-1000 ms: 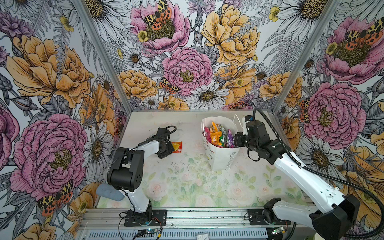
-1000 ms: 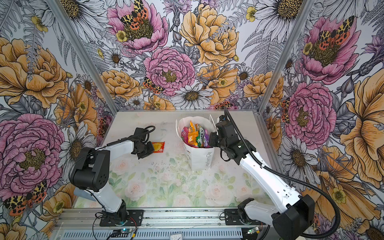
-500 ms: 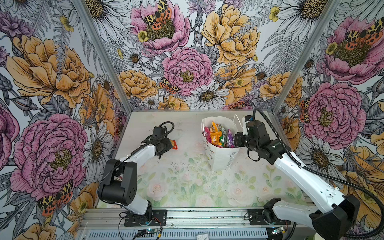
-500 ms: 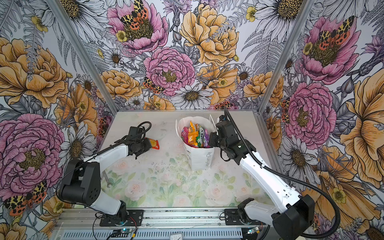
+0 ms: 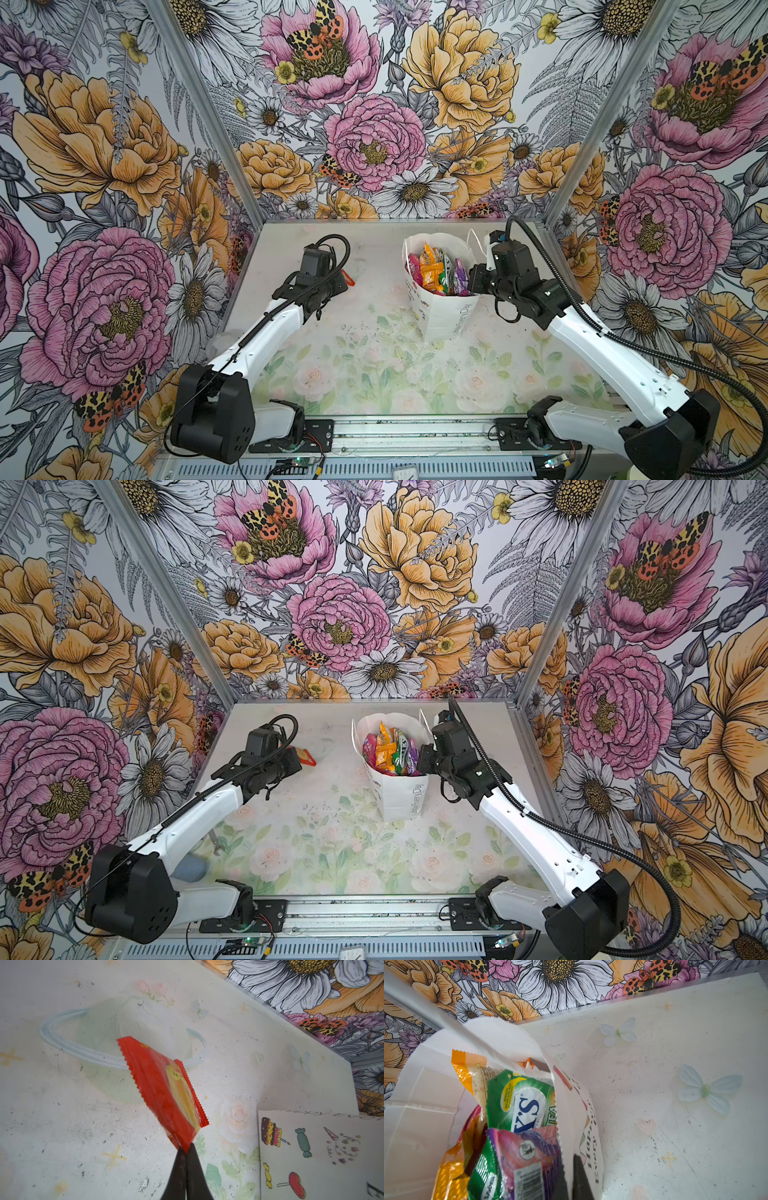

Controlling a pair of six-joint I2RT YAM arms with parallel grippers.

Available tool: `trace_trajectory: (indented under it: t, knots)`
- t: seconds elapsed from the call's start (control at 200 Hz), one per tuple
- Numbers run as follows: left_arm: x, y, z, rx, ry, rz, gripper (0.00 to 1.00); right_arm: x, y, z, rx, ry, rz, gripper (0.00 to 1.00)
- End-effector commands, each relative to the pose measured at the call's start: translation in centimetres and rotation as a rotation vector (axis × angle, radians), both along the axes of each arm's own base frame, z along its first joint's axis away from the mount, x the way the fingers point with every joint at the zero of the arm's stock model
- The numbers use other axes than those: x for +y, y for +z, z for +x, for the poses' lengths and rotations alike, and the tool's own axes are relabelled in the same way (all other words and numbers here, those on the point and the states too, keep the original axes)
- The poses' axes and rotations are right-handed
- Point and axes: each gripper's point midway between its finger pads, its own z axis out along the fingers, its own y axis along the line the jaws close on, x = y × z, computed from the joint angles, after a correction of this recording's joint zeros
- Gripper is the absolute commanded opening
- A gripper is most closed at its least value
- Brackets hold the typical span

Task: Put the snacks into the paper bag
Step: 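Lift the red packet with the left gripper and carry it over the bag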

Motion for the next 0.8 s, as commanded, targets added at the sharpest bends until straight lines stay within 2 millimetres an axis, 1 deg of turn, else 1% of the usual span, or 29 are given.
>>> trace_trajectory:
  t: [0.0,0.07,0.155,0.28,0.29,0.345,0.45,0.48,0.5,0.535,0.59,0.701,0.791]
  knots:
    - [-0.4,6.2,-0.1,-0.101,-0.016,-0.020,0.00,0.8,2.5,0.4,-0.071,0.021,0.045,0.00]
    - [-1.0,9.8,-0.4,-0.166,-0.036,-0.028,0.00,0.9,2.6,0.4,-0.072,0.024,0.048,0.00]
    - [-1.7,14.7,-0.9,-0.255,-0.062,-0.023,0.00,1.0,2.8,0.4,-0.076,0.025,0.050,0.00]
    - [-3.5,21.2,-1.9,-0.371,-0.114,-0.002,0.00,1.0,3.0,0.4,-0.081,0.026,0.054,0.00]
    - [-3.8,21.4,-1.9,-0.374,-0.120,0.001,0.00,1.0,3.0,0.4,-0.082,0.026,0.054,0.00]
    - [-4.6,24.2,-2.4,-0.433,-0.143,0.005,0.00,1.1,3.3,0.4,-0.087,0.029,0.056,0.00]
    - [-7.2,28.0,-3.4,-0.510,-0.216,0.000,0.00,1.2,3.6,0.3,-0.094,0.034,0.062,0.00]
    - [-8.2,28.8,-3.7,-0.523,-0.247,-0.003,0.00,1.2,3.7,0.3,-0.095,0.034,0.063,0.00]
    - [-8.3,29.2,-3.7,-0.533,-0.237,0.012,0.00,1.2,3.7,0.3,-0.095,0.035,0.063,0.00]
    - [-9.2,30.1,-4.1,-0.550,-0.254,0.014,0.00,1.3,3.8,0.3,-0.096,0.036,0.065,0.00]
    - [-10.5,30.9,-4.4,-0.560,-0.269,0.016,0.00,1.3,3.9,0.3,-0.098,0.036,0.064,0.00]
    - [-13.4,31.8,-4.9,-0.570,-0.330,0.019,0.00,1.4,3.9,0.3,-0.098,0.037,0.066,0.00]
    - [-15.4,31.8,-5.0,-0.562,-0.366,0.037,0.00,1.5,4.0,0.2,-0.101,0.037,0.067,0.00]
